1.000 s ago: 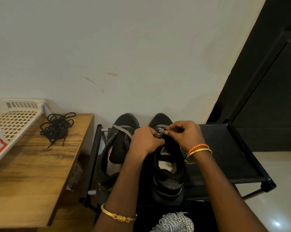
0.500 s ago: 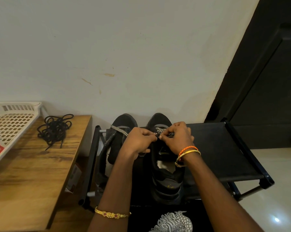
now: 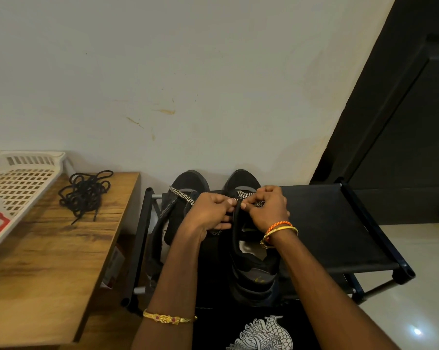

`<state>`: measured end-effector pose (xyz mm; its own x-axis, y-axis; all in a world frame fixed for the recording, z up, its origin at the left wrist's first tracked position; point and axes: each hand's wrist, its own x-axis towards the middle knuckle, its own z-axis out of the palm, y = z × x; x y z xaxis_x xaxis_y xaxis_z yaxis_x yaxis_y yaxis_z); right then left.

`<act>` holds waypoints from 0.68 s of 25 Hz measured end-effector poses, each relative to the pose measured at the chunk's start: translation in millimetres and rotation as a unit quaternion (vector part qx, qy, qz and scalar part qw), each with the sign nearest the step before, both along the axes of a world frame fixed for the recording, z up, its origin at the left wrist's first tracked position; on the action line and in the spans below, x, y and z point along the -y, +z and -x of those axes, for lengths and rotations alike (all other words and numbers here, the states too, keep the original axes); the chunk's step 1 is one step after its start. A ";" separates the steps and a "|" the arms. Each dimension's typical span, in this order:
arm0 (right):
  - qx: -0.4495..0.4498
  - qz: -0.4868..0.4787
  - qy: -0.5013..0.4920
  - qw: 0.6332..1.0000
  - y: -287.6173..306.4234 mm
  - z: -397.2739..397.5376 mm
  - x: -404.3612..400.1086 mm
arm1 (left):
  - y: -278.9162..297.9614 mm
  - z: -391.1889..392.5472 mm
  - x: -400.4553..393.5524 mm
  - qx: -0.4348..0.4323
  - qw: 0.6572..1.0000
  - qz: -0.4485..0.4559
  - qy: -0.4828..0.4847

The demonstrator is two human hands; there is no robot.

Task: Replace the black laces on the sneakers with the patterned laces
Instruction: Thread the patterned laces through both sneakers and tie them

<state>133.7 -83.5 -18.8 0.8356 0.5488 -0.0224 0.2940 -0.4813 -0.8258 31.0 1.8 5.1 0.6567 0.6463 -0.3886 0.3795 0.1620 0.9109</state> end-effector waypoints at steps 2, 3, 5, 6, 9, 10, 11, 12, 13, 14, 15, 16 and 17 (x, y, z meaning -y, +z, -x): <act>-0.002 0.002 0.023 1.000 1.8 -1.5 -0.4 | -6.8 -1.2 1.2 0.006 0.998 -0.054 0.014; -0.030 -0.014 0.036 0.999 0.7 -4.2 -0.5 | -10.4 -2.4 3.0 0.013 0.997 -0.071 0.024; -0.115 -0.049 0.057 0.990 4.0 -9.5 1.4 | -15.7 -4.2 7.0 0.036 0.995 -0.085 0.037; -0.153 -0.057 0.057 0.985 7.1 -10.8 3.2 | -17.5 -5.4 8.2 0.044 0.994 -0.090 0.041; -0.201 -0.061 0.036 0.977 12.7 -12.4 6.9 | -21.5 -7.1 7.4 0.057 0.992 -0.104 0.046; -0.213 -0.065 0.030 0.974 13.8 -12.0 6.2 | -22.0 -7.1 6.9 0.057 0.991 -0.108 0.047; -0.219 -0.064 0.026 0.973 14.3 -11.1 5.7 | -22.4 -6.8 6.8 0.056 0.991 -0.115 0.049; -0.216 -0.059 0.020 0.974 12.8 -10.6 4.4 | -23.5 -6.4 6.9 0.054 0.990 -0.124 0.051; -0.206 -0.047 0.017 0.977 12.3 -9.8 3.3 | -25.0 -6.3 7.5 0.052 0.988 -0.132 0.052; -0.196 -0.034 0.021 0.980 13.3 -9.5 2.7 | -26.7 -6.4 8.7 0.051 0.987 -0.141 0.053; -0.193 -0.025 0.031 0.980 13.6 -10.4 2.8 | -27.8 -7.0 10.4 0.049 0.986 -0.152 0.055; -0.195 -0.019 0.036 0.980 13.2 -12.5 2.5 | -29.6 -8.0 11.6 0.045 0.983 -0.165 0.061; -0.202 -0.016 0.039 0.979 13.2 -14.5 2.3 | -30.8 -9.3 12.6 0.040 0.980 -0.180 0.069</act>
